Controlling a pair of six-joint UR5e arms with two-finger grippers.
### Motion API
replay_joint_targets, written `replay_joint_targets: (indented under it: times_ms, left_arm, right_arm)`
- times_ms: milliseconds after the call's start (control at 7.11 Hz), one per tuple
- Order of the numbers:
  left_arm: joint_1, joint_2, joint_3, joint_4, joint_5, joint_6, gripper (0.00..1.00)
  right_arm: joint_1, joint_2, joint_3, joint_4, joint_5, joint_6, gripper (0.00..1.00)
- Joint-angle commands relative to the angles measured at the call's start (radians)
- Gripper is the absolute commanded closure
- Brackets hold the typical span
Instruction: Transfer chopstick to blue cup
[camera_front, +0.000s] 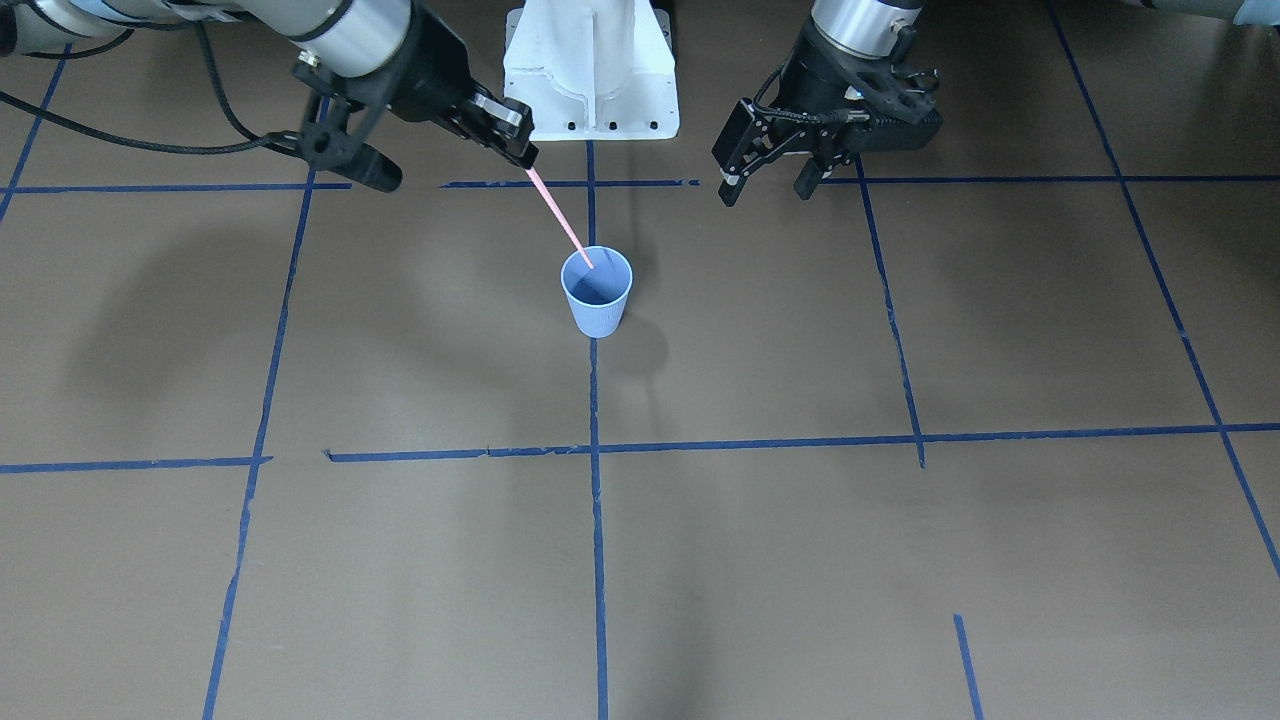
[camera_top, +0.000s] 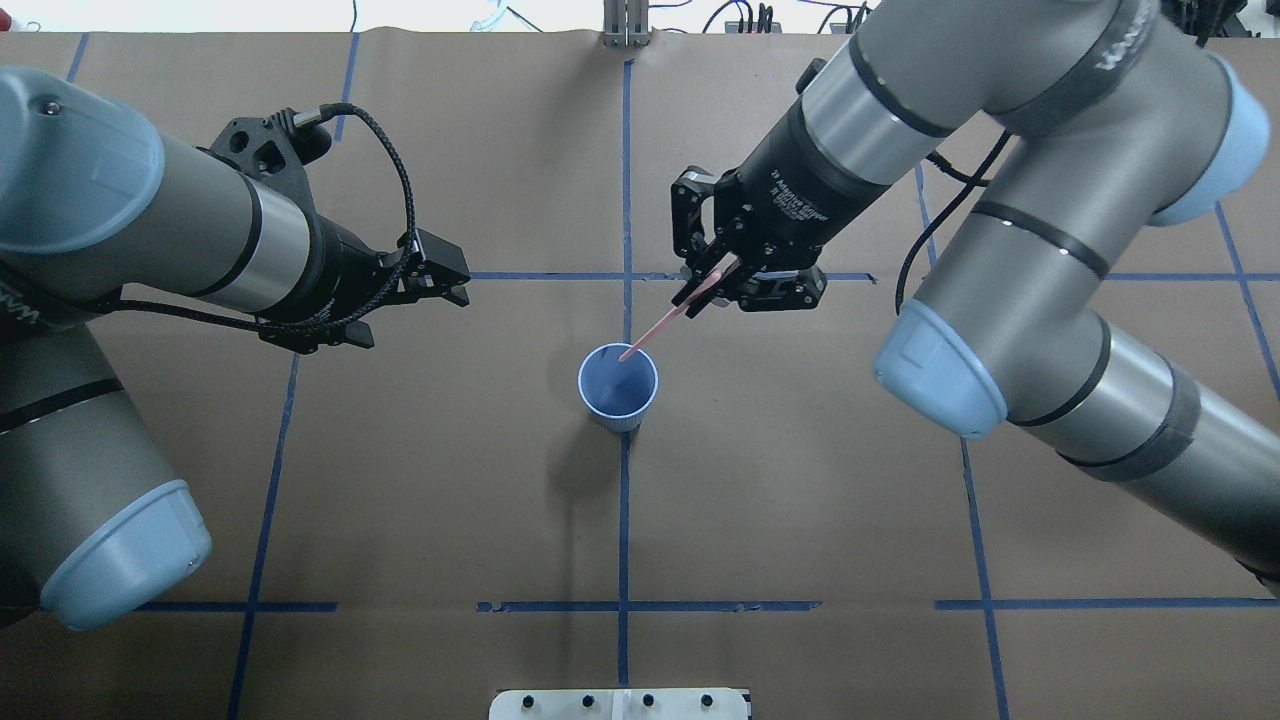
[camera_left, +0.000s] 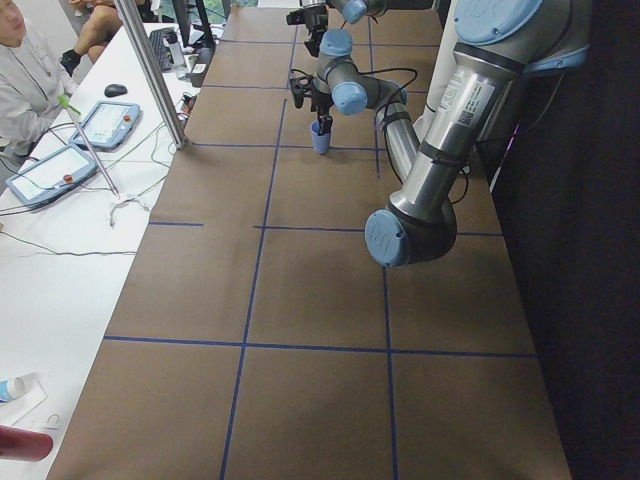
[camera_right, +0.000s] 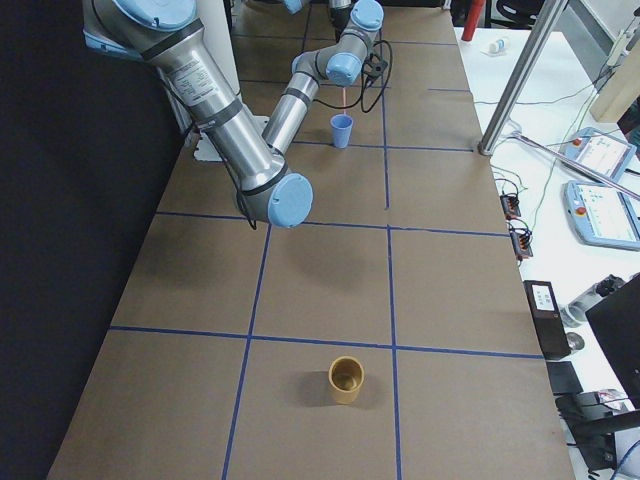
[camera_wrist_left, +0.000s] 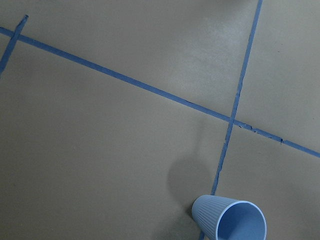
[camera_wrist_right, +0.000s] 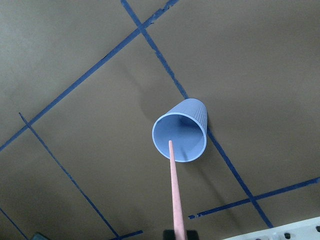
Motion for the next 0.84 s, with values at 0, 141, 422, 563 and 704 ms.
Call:
replay_joint_targets:
  times_ms: [0,141,422,563,704]
  left_arm:
    - [0.002,0.001,0.002,0.0,0.0,0.0,0.0]
    - [0.002,0.001,0.002,0.0,0.0,0.0,0.0]
    - [0.002,0.001,0.002,0.0,0.002,0.0,0.0]
    - [0.002,0.001,0.003,0.002,0.0,0.002,0.0]
    - [-0.004,0.012,-0.001,0.009,-0.002,0.036,0.0]
  right_arm:
    - [-0.038,0.014,-0.053,0.042,-0.05,0.003,0.96]
    - [-0.068,0.014,-0.078,0.052,-0.082,0.003,0.89]
    - [-0.095,0.014,-0.101,0.052,-0.094,0.003,0.31]
    - [-0.095,0.018,-0.098,0.05,-0.094,0.012,0.01]
    - [-0.078,0.012,-0.079,0.05,-0.093,0.012,0.01]
